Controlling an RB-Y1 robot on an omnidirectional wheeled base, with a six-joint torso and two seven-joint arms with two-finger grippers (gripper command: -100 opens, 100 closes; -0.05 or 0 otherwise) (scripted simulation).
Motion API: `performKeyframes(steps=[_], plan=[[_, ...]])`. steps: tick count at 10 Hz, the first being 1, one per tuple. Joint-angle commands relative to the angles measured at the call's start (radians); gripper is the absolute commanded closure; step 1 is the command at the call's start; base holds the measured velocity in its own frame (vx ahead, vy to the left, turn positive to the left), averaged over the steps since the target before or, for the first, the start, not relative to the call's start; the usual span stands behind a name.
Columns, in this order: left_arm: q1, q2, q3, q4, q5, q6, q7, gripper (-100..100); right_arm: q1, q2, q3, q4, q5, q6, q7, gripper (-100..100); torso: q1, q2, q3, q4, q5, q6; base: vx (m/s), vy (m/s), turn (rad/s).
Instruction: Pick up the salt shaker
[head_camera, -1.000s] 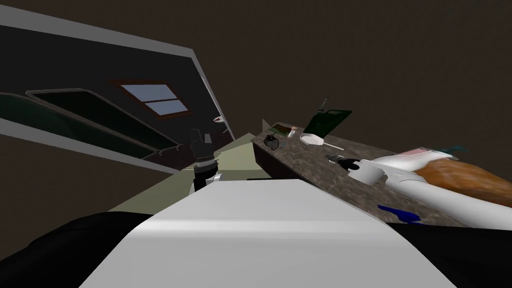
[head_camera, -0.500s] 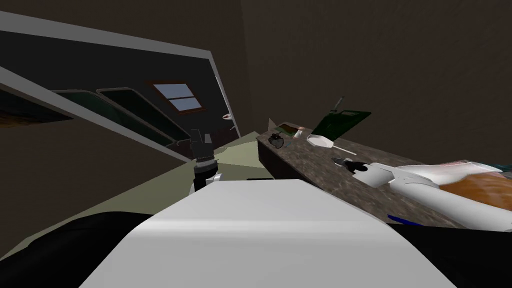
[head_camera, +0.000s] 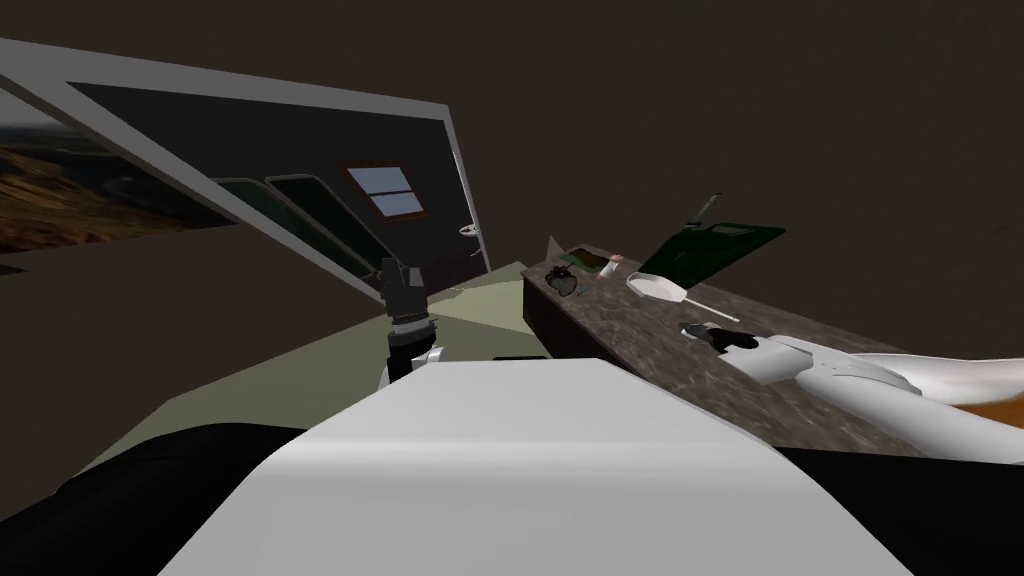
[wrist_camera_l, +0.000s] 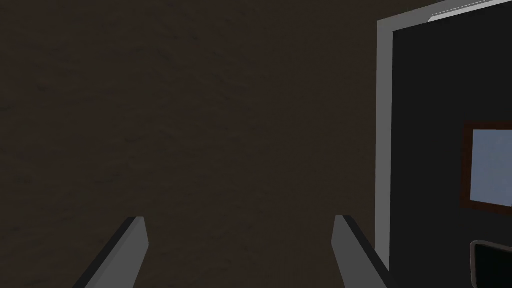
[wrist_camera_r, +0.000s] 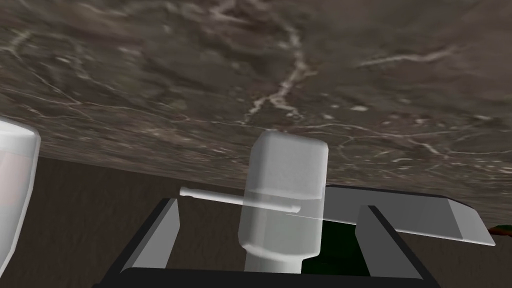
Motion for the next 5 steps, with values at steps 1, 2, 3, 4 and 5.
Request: performKeyframes(steps=[1,2,3,4,5], plan=[[0.000,0.000,0.000,0.000,0.000,0.000,0.000,0,-0.004,0.002,0.002,0.026,-0.032,-0.003,0.014,-100,0.000,0.000,0.000,0.000,0.000,0.000,-0.034,0.001,-0.027],[0.000,0.000,0.000,0.000,0.000,0.000,0.000,0,-0.009,0.014,0.000,0.055,-0.063,-0.022,0.057,-100,0.000,-0.002,-0.001,0.000,0.000,0.000,-0.066,0.004,0.286],[0.000,0.000,0.000,0.000,0.000,0.000,0.000,0,-0.009,0.014,0.000,0.091,-0.095,-0.022,0.066,-100,0.000,-0.002,-0.001,-0.001,0.000,-0.002,-0.079,0.011,0.237],[0.000,0.000,0.000,0.000,0.000,0.000,0.000,0,-0.015,0.027,-0.003,0.144,-0.135,-0.041,0.110,-100,0.001,-0.001,-0.001,0.000,0.000,-0.001,-0.100,0.023,0.304],[0.000,0.000,0.000,0.000,0.000,0.000,0.000,0,-0.015,0.027,-0.003,0.164,-0.165,-0.041,0.118,-100,0.001,0.000,0.000,0.000,0.000,-0.001,-0.092,0.020,0.175]])
